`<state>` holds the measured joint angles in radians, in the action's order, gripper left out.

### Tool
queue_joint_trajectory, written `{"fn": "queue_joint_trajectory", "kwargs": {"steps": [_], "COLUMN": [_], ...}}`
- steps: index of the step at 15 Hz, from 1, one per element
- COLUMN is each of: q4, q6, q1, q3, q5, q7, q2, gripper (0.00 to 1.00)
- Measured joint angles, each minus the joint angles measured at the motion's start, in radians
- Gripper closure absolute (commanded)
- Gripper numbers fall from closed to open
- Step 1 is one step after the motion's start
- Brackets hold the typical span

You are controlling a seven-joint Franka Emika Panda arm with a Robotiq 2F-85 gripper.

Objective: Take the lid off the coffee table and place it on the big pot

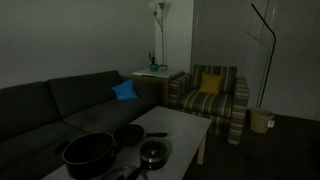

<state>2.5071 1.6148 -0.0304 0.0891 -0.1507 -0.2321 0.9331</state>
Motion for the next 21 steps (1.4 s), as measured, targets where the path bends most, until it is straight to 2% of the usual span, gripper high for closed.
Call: {"fn": "queue_joint_trajectory", "kwargs": {"steps": [5,11,16,21], "q4": [0.022,0.067,0.068,0.067], "q6": [0.134,0.32,0.363,0.363], "q1": [0.002,0.002,0.002,0.002], "q3": [-0.007,-0.05,-0.073,-0.07], "q5": [0.01,0.01,0.003,0.003], "q7": [0.043,0.1,0.132,0.13], "q2": [-0.085,-0.246,-0.364,-0.349], "gripper": [0.0,0.0,0.0,0.0]}}
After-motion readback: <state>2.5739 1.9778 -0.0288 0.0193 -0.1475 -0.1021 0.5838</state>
